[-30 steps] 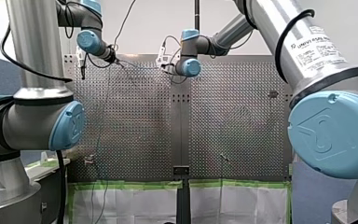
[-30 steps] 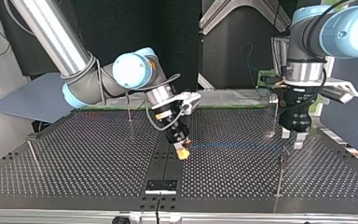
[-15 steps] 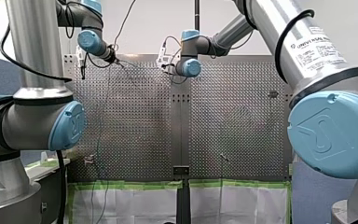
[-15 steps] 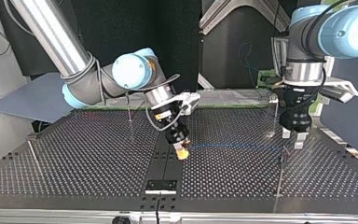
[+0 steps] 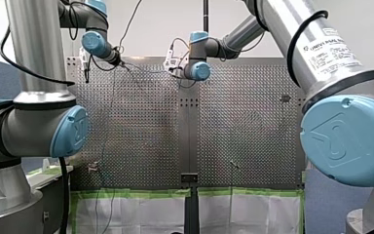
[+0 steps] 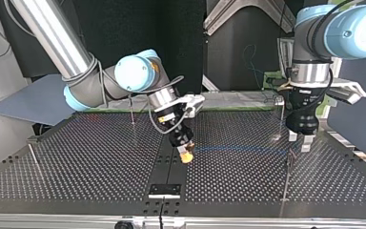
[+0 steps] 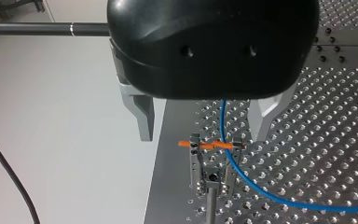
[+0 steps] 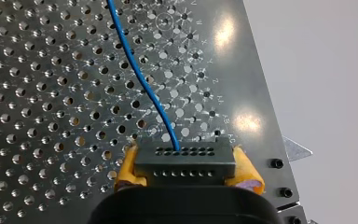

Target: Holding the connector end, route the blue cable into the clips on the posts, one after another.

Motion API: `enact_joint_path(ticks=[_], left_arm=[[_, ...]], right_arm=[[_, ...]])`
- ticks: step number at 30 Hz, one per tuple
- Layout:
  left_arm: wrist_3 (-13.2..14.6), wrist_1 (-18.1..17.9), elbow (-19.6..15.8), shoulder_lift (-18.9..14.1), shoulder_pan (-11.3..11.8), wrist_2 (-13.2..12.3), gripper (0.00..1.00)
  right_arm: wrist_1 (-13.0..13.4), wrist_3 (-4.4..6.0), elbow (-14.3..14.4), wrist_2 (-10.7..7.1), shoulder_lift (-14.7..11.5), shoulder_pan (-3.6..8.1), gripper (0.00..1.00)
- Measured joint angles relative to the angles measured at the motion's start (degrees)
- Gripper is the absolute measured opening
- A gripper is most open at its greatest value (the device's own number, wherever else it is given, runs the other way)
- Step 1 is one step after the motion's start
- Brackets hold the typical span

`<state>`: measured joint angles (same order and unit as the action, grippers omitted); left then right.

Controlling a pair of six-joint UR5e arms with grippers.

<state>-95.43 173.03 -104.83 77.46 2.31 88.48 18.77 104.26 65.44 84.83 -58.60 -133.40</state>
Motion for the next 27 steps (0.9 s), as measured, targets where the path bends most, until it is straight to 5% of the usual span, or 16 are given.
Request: enact_joint_path(ticks=[15,27], left_arm=[[0.3,-0.1,0.0,0.0,-0.5,-3.3,1.00],[5.0,0.3,0.0,2.4,-2.0,-4.6,1.00]], right_arm=[[0.0,0.00,0.0,-0.02,0.1,-0.04,0.00],[0.1,0.00,0.0,0.01,0.3,0.10,0.00]])
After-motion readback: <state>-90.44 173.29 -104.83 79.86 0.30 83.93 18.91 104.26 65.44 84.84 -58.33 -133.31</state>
